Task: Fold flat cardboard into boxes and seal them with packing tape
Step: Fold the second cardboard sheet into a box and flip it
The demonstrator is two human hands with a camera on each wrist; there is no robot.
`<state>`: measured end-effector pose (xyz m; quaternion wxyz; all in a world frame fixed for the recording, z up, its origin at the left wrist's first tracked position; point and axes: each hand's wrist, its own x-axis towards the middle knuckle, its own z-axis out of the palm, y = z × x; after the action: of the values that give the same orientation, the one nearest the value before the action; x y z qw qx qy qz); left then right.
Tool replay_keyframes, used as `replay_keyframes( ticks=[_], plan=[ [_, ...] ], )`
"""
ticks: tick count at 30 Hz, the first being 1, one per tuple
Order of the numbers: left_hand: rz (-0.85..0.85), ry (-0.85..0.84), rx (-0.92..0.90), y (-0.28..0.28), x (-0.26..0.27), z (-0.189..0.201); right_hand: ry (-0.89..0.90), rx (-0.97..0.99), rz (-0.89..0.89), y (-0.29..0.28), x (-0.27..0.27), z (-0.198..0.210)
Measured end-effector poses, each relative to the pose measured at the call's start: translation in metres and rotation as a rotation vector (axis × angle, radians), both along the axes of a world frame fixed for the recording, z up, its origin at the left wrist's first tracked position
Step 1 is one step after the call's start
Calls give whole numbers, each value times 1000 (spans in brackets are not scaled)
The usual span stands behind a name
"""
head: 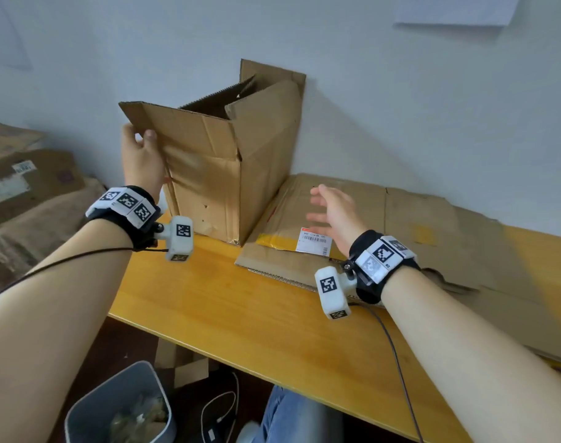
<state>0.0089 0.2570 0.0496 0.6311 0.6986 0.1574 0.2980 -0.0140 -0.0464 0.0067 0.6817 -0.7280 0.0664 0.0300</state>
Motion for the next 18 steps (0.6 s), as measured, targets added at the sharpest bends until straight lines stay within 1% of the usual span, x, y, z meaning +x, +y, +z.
replay_keyframes(
  ticks=[3,4,6,7,8,9,10,11,12,14,16,18],
  plan=[
    [39,0,-38,-2,3,1,-34,-72,20,-8,-4,-6],
    [38,21,-34,-5,3,0,-36,-93,28,-10,-6,-10],
    [-4,108,-8,-12,8,-13,-30,-120,39,-12,-10,-16],
    [-32,187,35,-16,13,-24,-23,-127,42,-12,-11,-18],
    [-89,298,125,-23,15,-35,-15,-127,44,-13,-12,-20],
    [-103,433,229,-31,16,-48,-9,-124,46,-14,-13,-21],
    [-59,583,366,-39,16,-58,-2,-121,46,-15,-14,-23],
    [-46,677,358,-48,11,-67,5,-119,45,-16,-15,-25],
    [-104,757,361,-59,0,-71,13,-116,44,-17,-18,-27],
    [-282,837,389,-78,-14,-78,27,-127,53,-21,-23,-30],
    [-411,851,431,-100,-22,-79,33,-140,48,-32,-32,-32],
    [-497,811,420,-122,-27,-74,17,-173,29,-42,-38,-32]
  ],
)
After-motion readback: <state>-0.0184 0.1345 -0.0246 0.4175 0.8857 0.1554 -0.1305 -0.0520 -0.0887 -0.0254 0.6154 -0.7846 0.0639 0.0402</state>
